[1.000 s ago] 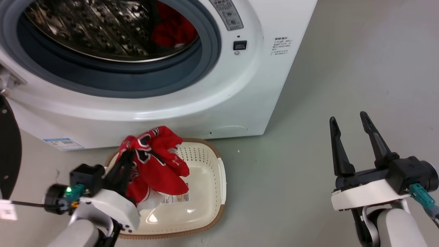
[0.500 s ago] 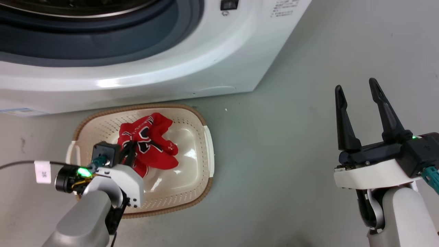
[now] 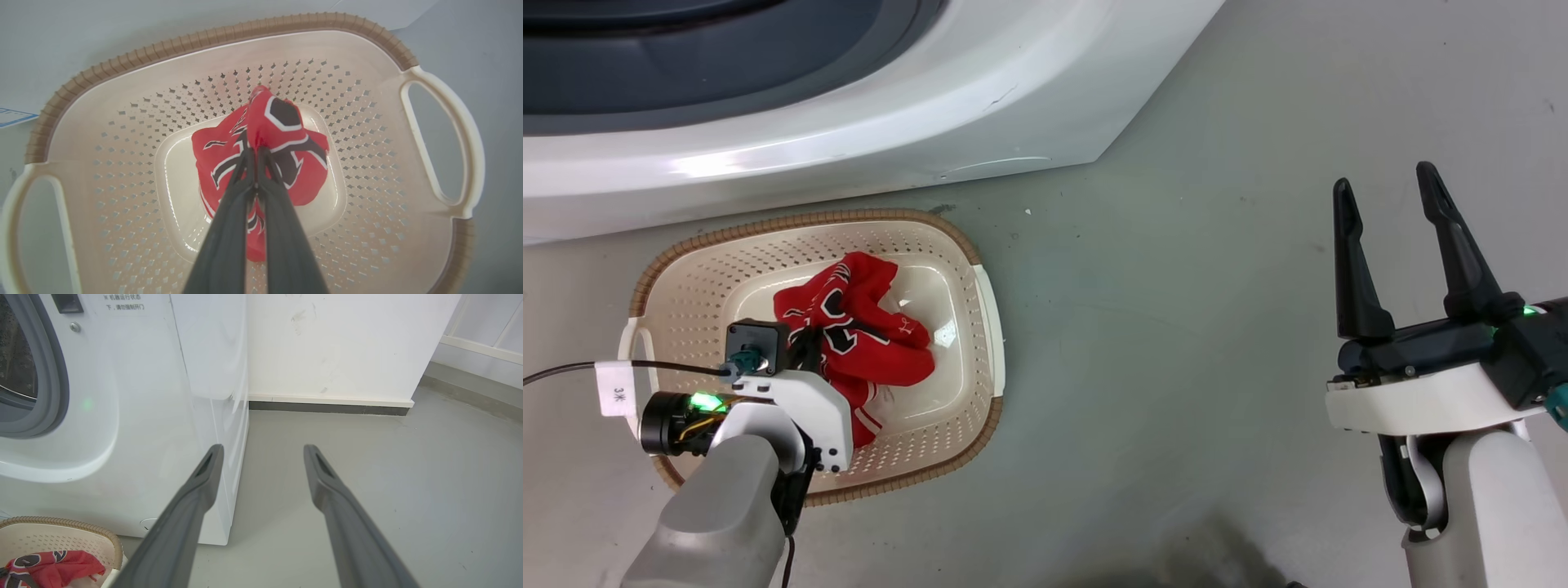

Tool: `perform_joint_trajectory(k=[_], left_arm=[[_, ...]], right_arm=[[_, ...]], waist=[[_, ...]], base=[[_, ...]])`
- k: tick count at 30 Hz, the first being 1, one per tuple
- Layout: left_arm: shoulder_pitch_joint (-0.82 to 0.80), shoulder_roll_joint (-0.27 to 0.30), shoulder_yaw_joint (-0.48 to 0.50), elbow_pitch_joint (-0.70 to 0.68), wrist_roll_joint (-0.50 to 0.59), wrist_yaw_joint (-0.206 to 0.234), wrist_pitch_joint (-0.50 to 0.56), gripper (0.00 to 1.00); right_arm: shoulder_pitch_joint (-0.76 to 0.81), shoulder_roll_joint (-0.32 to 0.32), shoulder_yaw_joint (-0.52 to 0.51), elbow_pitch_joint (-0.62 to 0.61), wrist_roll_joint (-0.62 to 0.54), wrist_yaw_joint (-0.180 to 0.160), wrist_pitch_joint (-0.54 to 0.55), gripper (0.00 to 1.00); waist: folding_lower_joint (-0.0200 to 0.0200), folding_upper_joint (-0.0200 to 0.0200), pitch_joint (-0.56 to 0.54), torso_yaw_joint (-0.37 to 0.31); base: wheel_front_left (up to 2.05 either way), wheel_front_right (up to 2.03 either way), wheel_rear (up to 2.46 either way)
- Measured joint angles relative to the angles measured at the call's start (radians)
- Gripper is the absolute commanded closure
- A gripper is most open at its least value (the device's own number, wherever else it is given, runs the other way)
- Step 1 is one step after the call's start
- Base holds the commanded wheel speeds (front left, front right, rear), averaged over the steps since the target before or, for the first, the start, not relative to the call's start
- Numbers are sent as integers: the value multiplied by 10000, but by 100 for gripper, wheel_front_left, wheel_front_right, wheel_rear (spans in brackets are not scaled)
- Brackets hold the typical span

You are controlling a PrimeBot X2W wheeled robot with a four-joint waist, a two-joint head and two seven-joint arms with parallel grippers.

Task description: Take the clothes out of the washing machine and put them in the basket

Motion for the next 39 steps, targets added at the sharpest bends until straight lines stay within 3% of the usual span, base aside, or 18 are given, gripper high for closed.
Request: perform_joint_trajectory(k=[1,6,15,25,31,39], left_arm=[[-16,-40,81,63,35,15,0,0],[91,-159,508,-146,366,31,-27,0],[1645,-385,1894,-1758,1129,-56,-27,0],[3351,-826,3908,-4683,2134,-173,-27,0],[3521,-1078,4953,-6299,2374,-690,-27,0],[1997,-589,5450,-7285,2913,-1060,-27,0]], right_arm=[[-15,2,-8,25,15,0,0,0],[-17,2,-58,171,23,0,2,0],[190,4,-25,573,17,0,2,0],[623,2,-128,817,52,0,0,0],[711,4,-174,744,159,0,2,0],[613,0,-211,596,380,-2,0,0]], waist=[[0,0,-26,6],[0,0,-344,101],[-1,0,-1532,423],[-4,0,-2810,772],[-3,1,-2758,685],[-3,0,-1977,363]], base=[[0,0,0],[0,0,0],[0,0,0],[0,0,0],[0,0,0],[0,0,0]])
